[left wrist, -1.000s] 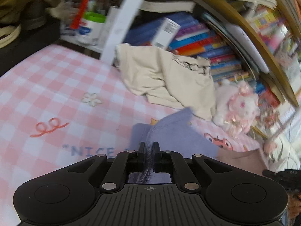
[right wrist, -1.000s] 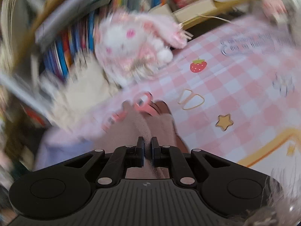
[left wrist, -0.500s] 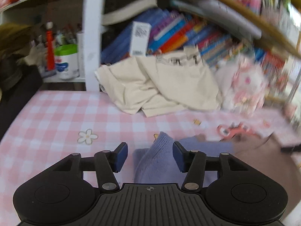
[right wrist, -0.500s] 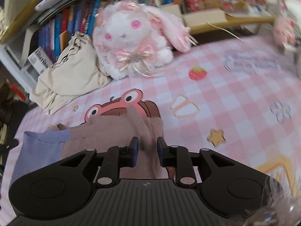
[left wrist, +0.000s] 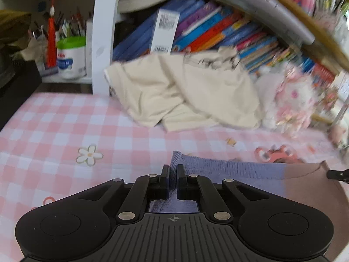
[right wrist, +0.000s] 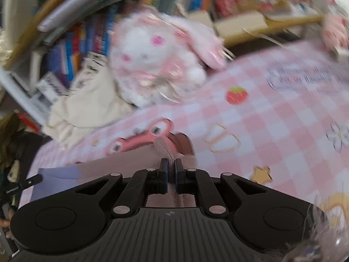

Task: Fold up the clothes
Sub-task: 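Lay the hem on the collar and open both grippers, then move both grippers back from the folded sweater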

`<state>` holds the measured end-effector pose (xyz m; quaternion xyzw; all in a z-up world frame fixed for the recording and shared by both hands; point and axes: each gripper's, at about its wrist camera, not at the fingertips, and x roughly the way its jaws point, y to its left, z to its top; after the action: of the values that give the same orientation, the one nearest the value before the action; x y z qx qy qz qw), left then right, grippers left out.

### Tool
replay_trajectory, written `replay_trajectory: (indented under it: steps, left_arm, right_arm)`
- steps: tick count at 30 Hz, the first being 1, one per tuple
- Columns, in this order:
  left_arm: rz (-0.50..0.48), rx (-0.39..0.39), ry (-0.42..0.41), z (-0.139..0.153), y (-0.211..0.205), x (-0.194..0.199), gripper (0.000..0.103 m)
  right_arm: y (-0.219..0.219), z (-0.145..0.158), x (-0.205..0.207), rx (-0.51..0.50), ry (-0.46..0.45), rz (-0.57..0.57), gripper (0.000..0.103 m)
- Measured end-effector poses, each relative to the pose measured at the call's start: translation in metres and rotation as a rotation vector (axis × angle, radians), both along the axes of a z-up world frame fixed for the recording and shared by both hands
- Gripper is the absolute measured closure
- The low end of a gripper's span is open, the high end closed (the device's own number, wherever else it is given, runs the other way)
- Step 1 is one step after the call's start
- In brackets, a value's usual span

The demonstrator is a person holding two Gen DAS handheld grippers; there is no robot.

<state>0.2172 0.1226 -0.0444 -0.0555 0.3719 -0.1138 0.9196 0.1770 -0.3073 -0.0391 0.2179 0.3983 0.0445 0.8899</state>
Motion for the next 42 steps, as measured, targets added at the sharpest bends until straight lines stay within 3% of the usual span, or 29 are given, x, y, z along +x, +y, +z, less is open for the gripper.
replay_trajectory:
  steps: [7, 8, 9, 10, 12, 15, 23, 29, 33, 42]
  left_arm:
    - [0.020, 0.045, 0.029, -0.008, -0.005, 0.006, 0.090]
    - [0.034, 0.027, 0.022, -0.005, -0.003, 0.004, 0.088]
    - [0.053, 0.009, 0.009, -0.001, 0.000, 0.002, 0.081]
    - [0.083, -0.008, -0.016, 0.003, 0.004, -0.003, 0.068]
    - [0.143, -0.045, -0.070, 0.011, 0.013, -0.015, 0.054]
    - [0.167, -0.093, -0.107, 0.021, 0.024, -0.034, 0.051]
    - [0.122, -0.001, -0.103, 0.031, 0.015, -0.095, 0.028]
    - [0.070, 0.097, -0.073, 0.030, -0.007, -0.134, 0.021]
    - [0.054, 0.122, -0.050, 0.026, -0.019, -0.154, 0.016]
    - [0.049, 0.104, 0.037, 0.008, -0.037, -0.178, 0.015]
  right_arm:
    - [0.008, 0.003, -0.001, -0.091, 0.006, 0.002, 0.096]
    - [0.009, 0.003, -0.001, -0.104, 0.006, 0.003, 0.092]
    - [0.010, 0.003, -0.001, -0.117, 0.007, 0.003, 0.081]
    - [0.011, 0.004, -0.001, -0.130, 0.008, 0.003, 0.077]
    - [0.011, 0.006, -0.004, -0.148, 0.005, 0.004, 0.073]
    - [0.008, 0.014, -0.018, -0.159, -0.007, 0.005, 0.064]
    - [0.014, 0.024, -0.058, -0.216, -0.009, 0.064, 0.046]
    - [0.025, 0.026, -0.088, -0.279, 0.003, 0.112, 0.031]
    - [0.035, 0.024, -0.107, -0.298, 0.015, 0.126, 0.022]
    - [0.054, 0.010, -0.142, -0.296, 0.070, 0.120, 0.019]
